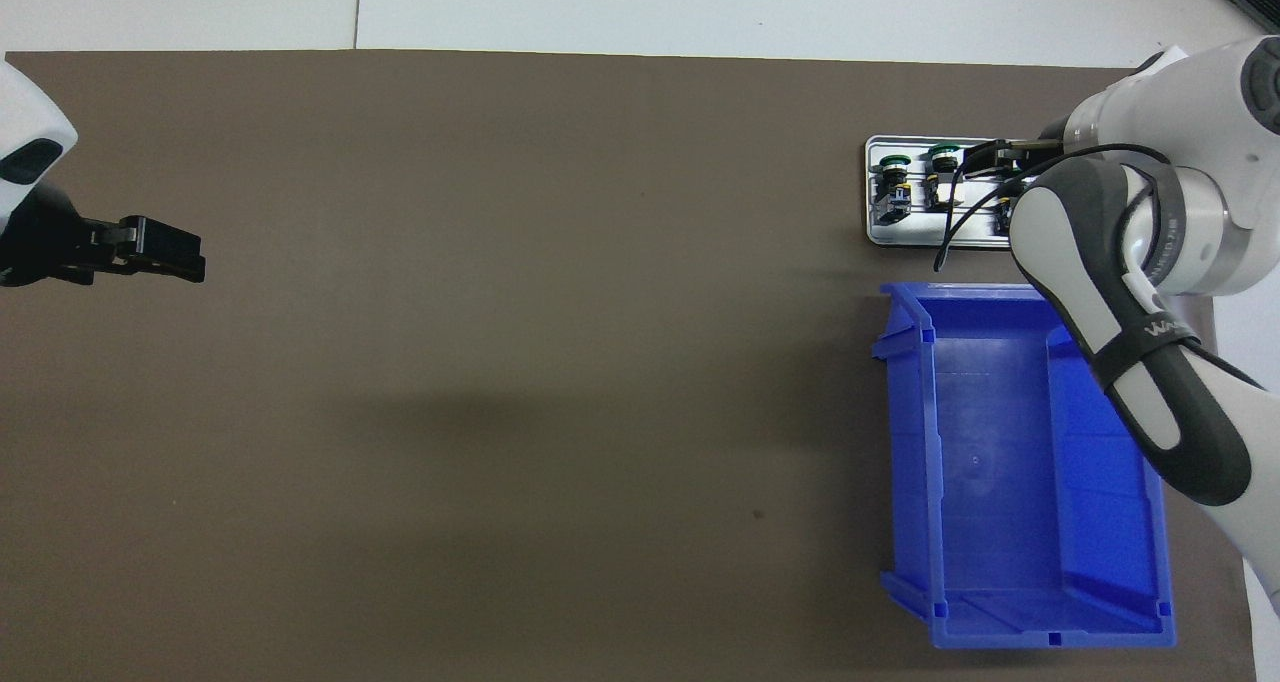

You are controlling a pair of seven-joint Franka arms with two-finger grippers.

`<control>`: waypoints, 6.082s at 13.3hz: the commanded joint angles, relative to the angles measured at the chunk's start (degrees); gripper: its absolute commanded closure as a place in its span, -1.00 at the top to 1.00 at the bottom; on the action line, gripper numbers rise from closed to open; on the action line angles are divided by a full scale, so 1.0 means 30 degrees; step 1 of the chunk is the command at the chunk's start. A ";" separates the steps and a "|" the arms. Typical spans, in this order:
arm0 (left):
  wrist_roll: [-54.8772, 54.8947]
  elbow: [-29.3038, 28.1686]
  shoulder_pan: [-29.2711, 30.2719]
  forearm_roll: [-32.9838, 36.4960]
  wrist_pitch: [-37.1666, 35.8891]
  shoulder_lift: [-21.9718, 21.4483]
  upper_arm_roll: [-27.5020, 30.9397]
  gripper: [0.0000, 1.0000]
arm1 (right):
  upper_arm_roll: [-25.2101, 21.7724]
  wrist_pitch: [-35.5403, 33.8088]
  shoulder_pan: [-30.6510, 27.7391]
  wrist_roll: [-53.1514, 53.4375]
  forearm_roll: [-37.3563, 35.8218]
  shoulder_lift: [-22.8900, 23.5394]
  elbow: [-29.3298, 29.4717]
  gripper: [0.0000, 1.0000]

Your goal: Place and press button with both arms

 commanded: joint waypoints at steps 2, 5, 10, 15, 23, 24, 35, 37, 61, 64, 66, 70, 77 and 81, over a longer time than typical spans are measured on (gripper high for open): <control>-0.0010 -0.0759 0.0106 -0.0160 0.0386 -0.0613 -0.0013 1.00 | 0.0228 0.0801 -0.0116 -0.0840 0.0867 0.0991 0.0501 0.98; -0.0010 -0.0759 0.0106 -0.0160 0.0386 -0.0613 -0.0013 1.00 | 0.0258 0.1709 -0.0145 -0.1837 0.1309 0.1431 0.0413 0.72; -0.0010 -0.0759 0.0106 -0.0160 0.0386 -0.0613 -0.0013 1.00 | 0.0287 0.2238 -0.0145 -0.2071 0.1544 0.1725 0.0091 0.63; -0.0010 -0.0759 0.0106 -0.0160 0.0386 -0.0613 -0.0013 1.00 | 0.0287 0.2238 -0.0204 -0.2511 0.1573 0.1696 -0.0408 0.03; -0.0010 -0.0759 0.0106 -0.0160 0.0386 -0.0613 -0.0013 1.00 | 0.0053 -0.2499 0.0088 0.3991 0.1339 0.1083 0.3774 -1.00; -0.0010 -0.0759 0.0106 -0.0160 0.0386 -0.0613 -0.0013 1.00 | 0.0082 -0.3059 0.0147 0.6806 0.1281 0.0791 0.4275 -1.00; -0.0010 -0.0759 0.0106 -0.0160 0.0386 -0.0613 -0.0013 1.00 | 0.0199 -0.7079 0.8049 3.3383 -0.2498 -0.2113 0.3902 -1.00; -0.0010 -0.0759 0.0106 -0.0160 0.0386 -0.0613 -0.0013 1.00 | 0.0199 -0.6554 0.9952 3.8334 -0.2935 -0.1618 0.3782 -1.00; 0.0017 -0.0730 -0.0858 -0.0160 0.0736 -0.0584 -0.0277 1.00 | 0.0258 0.0333 1.4474 4.7147 -0.5605 0.1316 0.0180 -0.53; 0.0107 -0.0788 -0.1590 -0.0160 0.1175 -0.0584 -0.0277 1.00 | 0.0258 0.0335 1.4532 4.6593 -0.5692 0.1286 0.0178 0.99; 0.0165 -0.0788 -0.2000 -0.0160 0.1380 -0.0584 -0.0306 1.00 | 0.0287 0.0042 1.4533 4.5161 -0.5664 0.0966 0.0208 1.00; 0.1508 -0.1663 -0.2645 -0.0190 0.3074 -0.0584 -0.0423 1.00 | 0.0316 -0.0165 1.2780 4.1156 -0.5547 -0.3708 -0.3061 1.00; 0.6280 -0.3890 -0.5544 -0.1475 0.8522 0.1465 -0.0453 1.00 | 0.0287 -0.3090 0.8477 2.7631 -0.3536 -0.7762 -0.4949 1.00; 1.0405 -0.6089 -0.6863 -0.1508 1.3007 0.1701 -0.0453 1.00 | 0.0287 -0.6220 0.4404 1.6821 -0.1155 -0.9755 -0.4832 1.00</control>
